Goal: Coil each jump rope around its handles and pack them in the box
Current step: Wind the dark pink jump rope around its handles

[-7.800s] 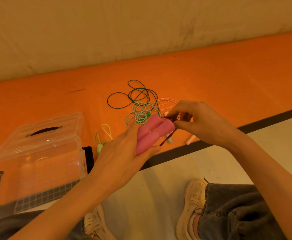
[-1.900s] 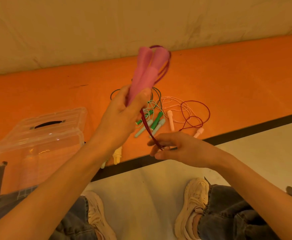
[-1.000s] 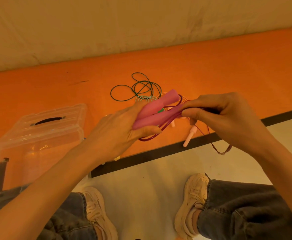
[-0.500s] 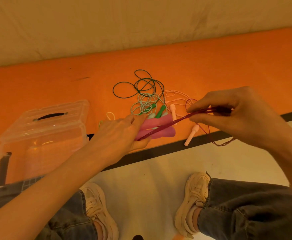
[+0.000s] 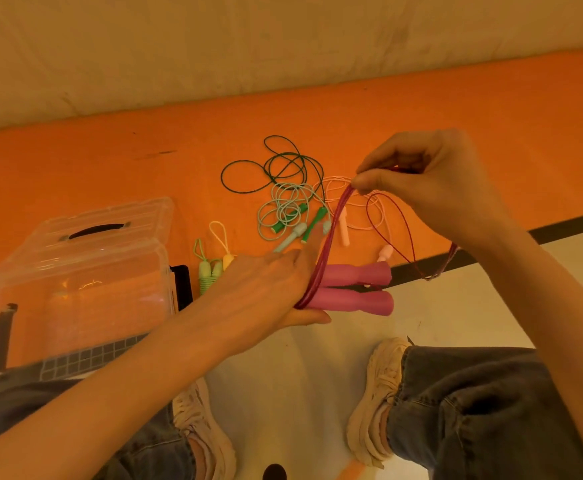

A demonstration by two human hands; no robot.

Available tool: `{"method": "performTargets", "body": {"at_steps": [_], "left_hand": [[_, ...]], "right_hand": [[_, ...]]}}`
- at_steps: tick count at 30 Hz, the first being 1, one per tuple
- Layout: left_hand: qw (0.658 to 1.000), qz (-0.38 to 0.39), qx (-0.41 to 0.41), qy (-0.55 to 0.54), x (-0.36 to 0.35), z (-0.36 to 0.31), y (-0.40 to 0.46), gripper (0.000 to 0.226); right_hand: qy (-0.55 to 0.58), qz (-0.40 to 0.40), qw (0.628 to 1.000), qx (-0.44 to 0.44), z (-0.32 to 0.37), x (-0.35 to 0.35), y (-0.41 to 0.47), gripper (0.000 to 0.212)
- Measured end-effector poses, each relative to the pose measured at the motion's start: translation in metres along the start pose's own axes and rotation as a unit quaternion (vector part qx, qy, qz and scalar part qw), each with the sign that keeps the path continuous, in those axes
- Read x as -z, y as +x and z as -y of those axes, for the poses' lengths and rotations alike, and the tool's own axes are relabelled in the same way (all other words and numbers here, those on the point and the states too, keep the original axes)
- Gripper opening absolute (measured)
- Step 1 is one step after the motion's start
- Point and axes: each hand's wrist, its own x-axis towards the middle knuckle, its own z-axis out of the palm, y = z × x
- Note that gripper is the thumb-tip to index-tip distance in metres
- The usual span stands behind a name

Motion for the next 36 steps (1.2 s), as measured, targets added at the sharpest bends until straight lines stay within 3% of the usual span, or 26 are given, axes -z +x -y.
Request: {"method": "performTargets", "body": {"at_steps": [3, 10, 18, 22, 27, 31, 36], "left_hand": [[1.000, -0.031, -0.003, -0.004, 0.008, -0.004, -0.001, 0.106], [0.997, -0.034, -0.061, 0.036, 0.011, -0.019, -0.002, 0.110], [0.998, -0.017, -0.057, 0.009, 0.003, -0.023, -0.004, 0.059], [0.998, -0.020, -0.050, -0.028, 0.002, -0.020, -0.006, 0.060], [0.998, -0.007, -0.031, -0.060, 0.006, -0.015, -0.009, 0.057], [0.996, -0.018, -0.034, -0.077, 0.007, -0.015, -0.008, 0.059], [0.994, -0.027, -0.053, -0.093, 0.009, -0.021, -0.008, 0.058]], "right_hand": [[-0.009, 0.010, 1.000, -0.017, -0.008, 0.000, 0.003, 0.006], [0.026, 0.042, 0.998, -0.036, -0.011, -0.011, 0.008, 0.006], [0.025, 0.071, 0.995, -0.058, -0.011, -0.024, 0.011, 0.015], [0.011, 0.059, 0.996, -0.073, -0.014, -0.025, 0.013, 0.032], [0.037, 0.091, 0.991, -0.091, -0.019, -0.015, 0.015, 0.011], [0.041, 0.101, 0.989, -0.104, -0.024, -0.007, 0.014, 0.008], [0.025, 0.071, 0.991, -0.115, -0.027, -0.007, 0.015, 0.034]]}}
